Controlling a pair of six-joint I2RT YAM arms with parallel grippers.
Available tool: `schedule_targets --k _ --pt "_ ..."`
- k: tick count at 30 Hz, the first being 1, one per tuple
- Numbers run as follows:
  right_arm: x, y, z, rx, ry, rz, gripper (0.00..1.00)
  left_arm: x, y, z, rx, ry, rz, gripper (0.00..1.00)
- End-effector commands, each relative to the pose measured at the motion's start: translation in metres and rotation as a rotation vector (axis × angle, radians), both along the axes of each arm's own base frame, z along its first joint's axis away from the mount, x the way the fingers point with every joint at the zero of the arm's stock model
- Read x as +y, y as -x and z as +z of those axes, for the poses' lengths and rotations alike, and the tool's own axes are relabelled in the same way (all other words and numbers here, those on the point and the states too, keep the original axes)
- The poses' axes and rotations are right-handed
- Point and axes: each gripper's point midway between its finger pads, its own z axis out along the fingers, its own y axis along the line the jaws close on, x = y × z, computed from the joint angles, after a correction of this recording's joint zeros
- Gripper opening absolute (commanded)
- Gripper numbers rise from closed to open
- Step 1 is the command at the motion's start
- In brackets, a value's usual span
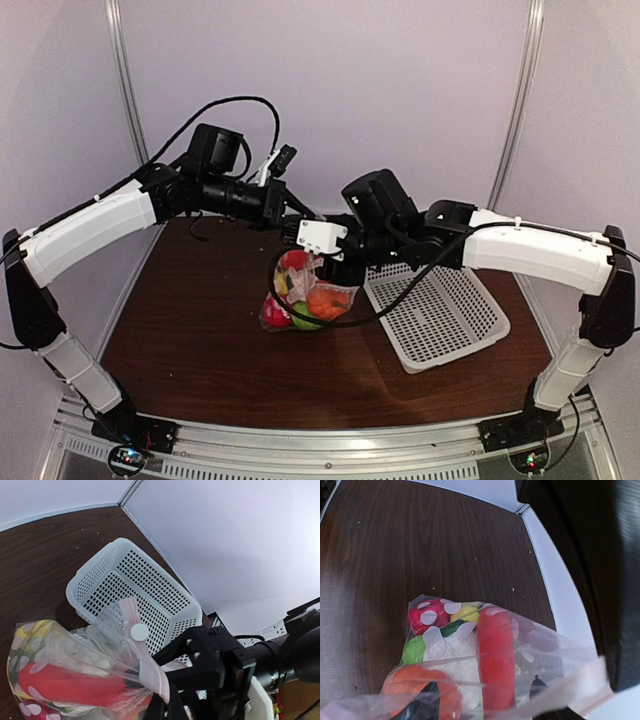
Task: Place the food in the zip-top bag and seal the zipper
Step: Adjust the fake vegetable in the zipper food storage bag, then hold the zipper food storage bag at the center of the board.
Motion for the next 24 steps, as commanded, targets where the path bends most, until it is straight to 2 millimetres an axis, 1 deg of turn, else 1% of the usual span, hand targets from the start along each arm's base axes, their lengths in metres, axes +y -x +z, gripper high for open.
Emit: schedule_targets --k 1,2,4,6,8,11,13,15,17,20,24 --pt "-0.033 0.031 0.063 0.008 -0.081 0.039 0.73 -0.008 0.0 0.029 -0.101 0.088 -0.047 0.0" --pt "-0.04 0.035 0.07 0.006 -0.083 0.05 0.76 -0.009 0.0 0.027 -0.102 0.085 -0.054 0.0" --pt "-0.056 0.035 0.079 0.002 -0.088 0.041 0.77 -0.009 0.001 0.024 -0.105 0.081 -0.07 0.0" --pt "-0.073 0.03 0.079 0.025 -0.071 0.041 0.77 -0.01 0.004 0.025 -0.116 0.079 -0.098 0.0" --pt "-0.089 0.021 0.066 0.077 -0.028 0.047 0.76 -0.01 0.007 0.028 -0.14 0.067 -0.128 0.0" --pt "-0.109 0.016 0.045 0.174 0.007 0.109 0.72 -0.01 0.015 0.026 -0.145 0.048 -0.189 0.0" --pt "-0.117 0.01 0.035 0.185 0.01 0.119 0.7 -0.01 0.022 0.022 -0.139 0.037 -0.233 0.0" --pt "-0.12 0.009 0.026 0.19 0.028 0.147 0.67 -0.009 0.026 0.019 -0.141 0.028 -0.256 0.0" --pt "-0.117 0.01 0.021 0.186 0.023 0.17 0.66 -0.008 0.028 0.017 -0.136 0.024 -0.267 0.0" --pt "-0.11 0.009 0.023 0.174 -0.016 0.191 0.66 -0.009 0.032 0.018 -0.129 0.033 -0.286 0.0" --pt "-0.099 0.0 0.029 0.15 -0.054 0.203 0.6 -0.009 0.034 0.019 -0.133 0.039 -0.296 0.0"
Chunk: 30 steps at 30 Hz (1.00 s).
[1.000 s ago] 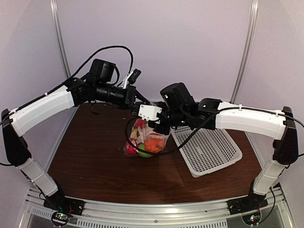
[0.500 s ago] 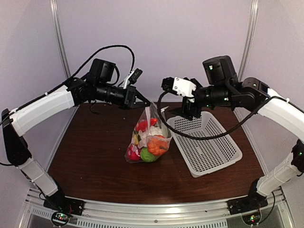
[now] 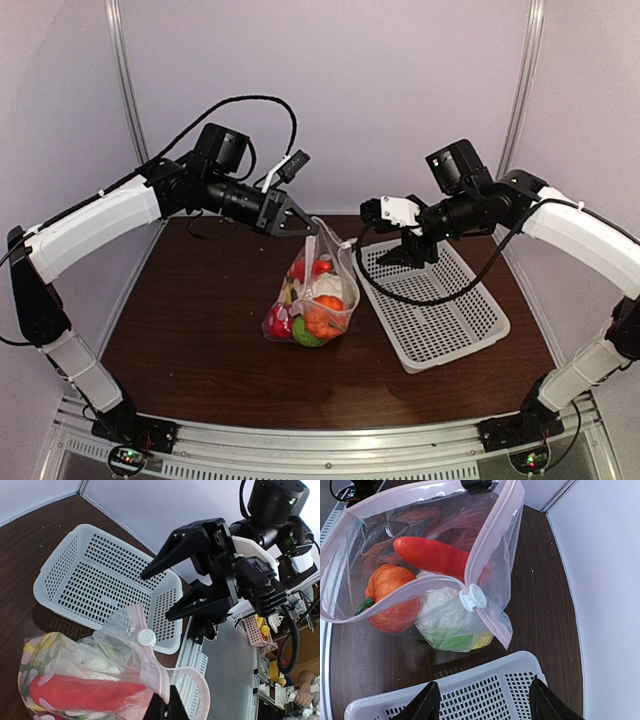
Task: Place the food in the zip-top bag and seal the zipper
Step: Hold the zipper food storage bag at the center of the board.
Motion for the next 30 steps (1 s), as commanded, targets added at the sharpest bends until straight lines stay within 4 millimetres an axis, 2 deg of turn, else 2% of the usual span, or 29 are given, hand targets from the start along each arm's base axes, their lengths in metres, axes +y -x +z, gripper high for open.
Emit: schedule_targets --k 1,8,17,23,26,30 --pt "0.019 -0.002 0.012 -0.028 -0.079 0.062 0.59 -0.003 0.004 0.023 -0.064 0.062 -0.054 0.0" --pt "0.037 -0.009 0.008 -0.013 -0.106 0.111 0.51 -0.002 0.005 0.023 -0.065 0.061 -0.06 0.0" --pt "0.05 -0.01 0.005 -0.015 -0.136 0.137 0.35 -0.003 0.005 0.022 -0.066 0.049 -0.069 0.0" --pt "0.054 -0.007 0.011 -0.032 -0.144 0.151 0.18 -0.001 0.005 0.022 -0.076 0.038 -0.072 0.0" --pt "0.054 -0.005 0.01 -0.02 -0.14 0.157 0.0 0.0 0.002 0.02 -0.093 0.019 -0.055 0.0" --pt "0.052 -0.002 0.021 0.016 -0.135 0.139 0.0 0.019 -0.015 0.022 -0.166 -0.056 0.013 0.0"
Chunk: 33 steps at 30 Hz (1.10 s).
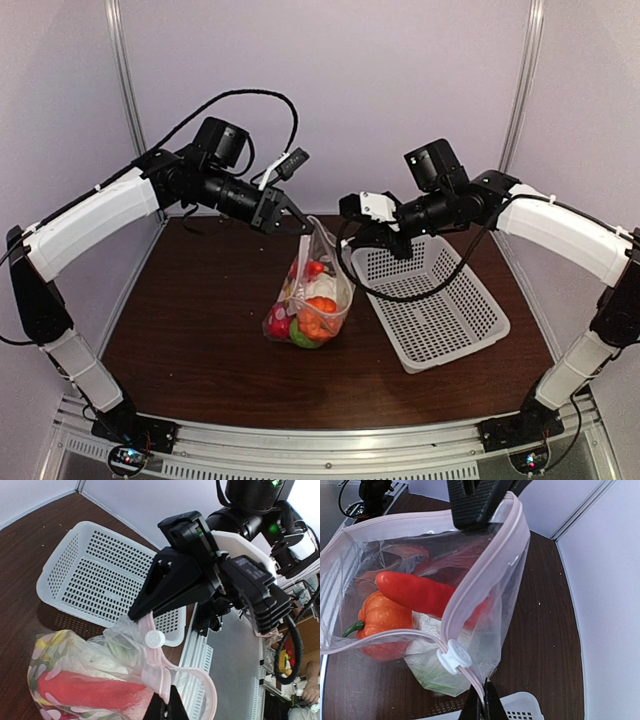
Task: Place the food in the zip-top bag and seal the zipper
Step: Hold the zipper food storage bag at the center of the board, then zip the zipper of the food storage bag.
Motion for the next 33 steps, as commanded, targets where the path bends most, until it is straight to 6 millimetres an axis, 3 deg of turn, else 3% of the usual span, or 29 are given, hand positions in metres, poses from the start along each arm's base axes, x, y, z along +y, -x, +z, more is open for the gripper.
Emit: schedule_targets --k 1,2,4,7,12,14,17,21,24,28,33 --pt "0.004 0.006 0.03 0.042 -0.029 -0.002 0.0 0.024 -0.028 0.021 -0.171 -0.061 0.094 0.0" --pt "0.004 0.01 0.037 0.071 -0.032 -0.004 0.0 0.036 -0.038 0.023 -0.219 -0.102 0.137 0.01" --pt "0.008 0.013 0.057 0.138 -0.041 -0.032 0.0 0.055 -0.054 0.029 -0.345 -0.191 0.217 0.19" --pt "0.017 0.021 0.063 0.286 0.011 -0.053 0.0 0.068 -0.05 0.046 -0.503 -0.203 0.236 0.39" --pt "0.017 0.025 0.024 0.399 0.125 -0.14 0.0 0.055 -0.006 0.084 -0.792 -0.036 0.251 0.73" --pt "0.018 0.024 0.017 0.435 0.145 -0.156 0.0 0.051 0.001 0.089 -0.807 0.003 0.244 0.75" --pt "0.017 0.024 0.017 0.458 0.141 -0.183 0.0 0.036 0.007 0.081 -0.765 0.013 0.19 0.75" --pt "0.014 0.02 0.044 0.413 0.069 -0.229 0.0 0.008 0.015 0.068 -0.715 0.014 0.159 0.74" --pt "0.012 0.023 0.061 0.396 0.03 -0.223 0.0 0.003 0.008 0.069 -0.704 0.053 0.219 0.7" --pt "0.009 0.03 0.072 0.4 0.007 -0.212 0.0 -0.001 0.014 0.077 -0.741 0.129 0.198 0.68" --pt "0.003 0.029 0.086 0.372 -0.027 -0.241 0.0 -0.022 0.018 0.06 -0.689 0.111 0.091 0.57"
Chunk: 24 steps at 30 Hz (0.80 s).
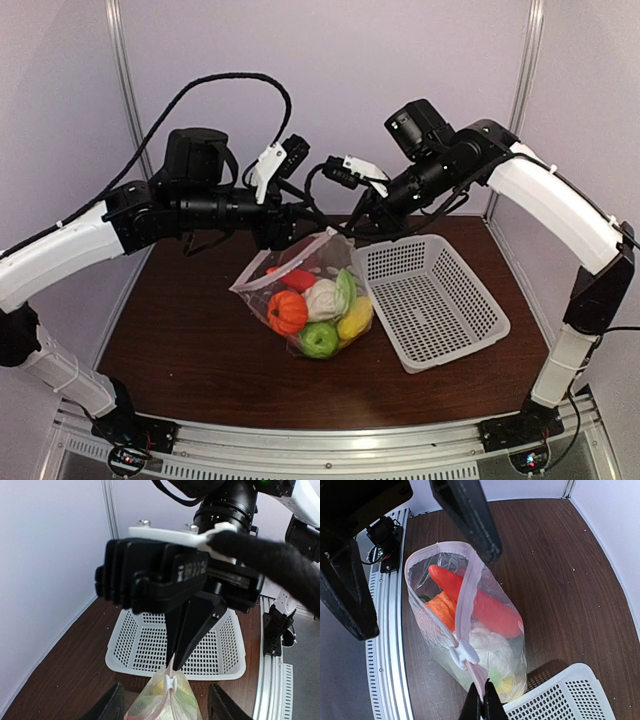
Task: Place the food in the zip-top bag and seal the zipper
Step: Zip the zipper of the food storage bag.
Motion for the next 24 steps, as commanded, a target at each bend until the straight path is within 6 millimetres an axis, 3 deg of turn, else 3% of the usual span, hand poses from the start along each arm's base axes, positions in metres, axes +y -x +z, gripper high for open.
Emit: schedule_targets --k 1,7,14,24 --pt "-0.01 0.001 0.04 -0.076 -0.072 -0.05 0.0 -0.02 0.001 0.016 -0.011 0.063 -0.073 0.55" --pt "-0.012 0.006 0.037 -0.05 -0.066 -0.046 0.0 -0.027 -0.008 0.009 -0.023 0.053 -0.055 0.48" --pt "-0.015 0.005 0.032 -0.045 -0.048 -0.066 0.0 -0.037 -0.01 -0.003 -0.005 0.033 -0.085 0.48" --pt "-0.017 0.005 0.032 -0.047 -0.044 -0.07 0.0 -0.036 -0.013 -0.001 0.005 0.037 -0.057 0.27"
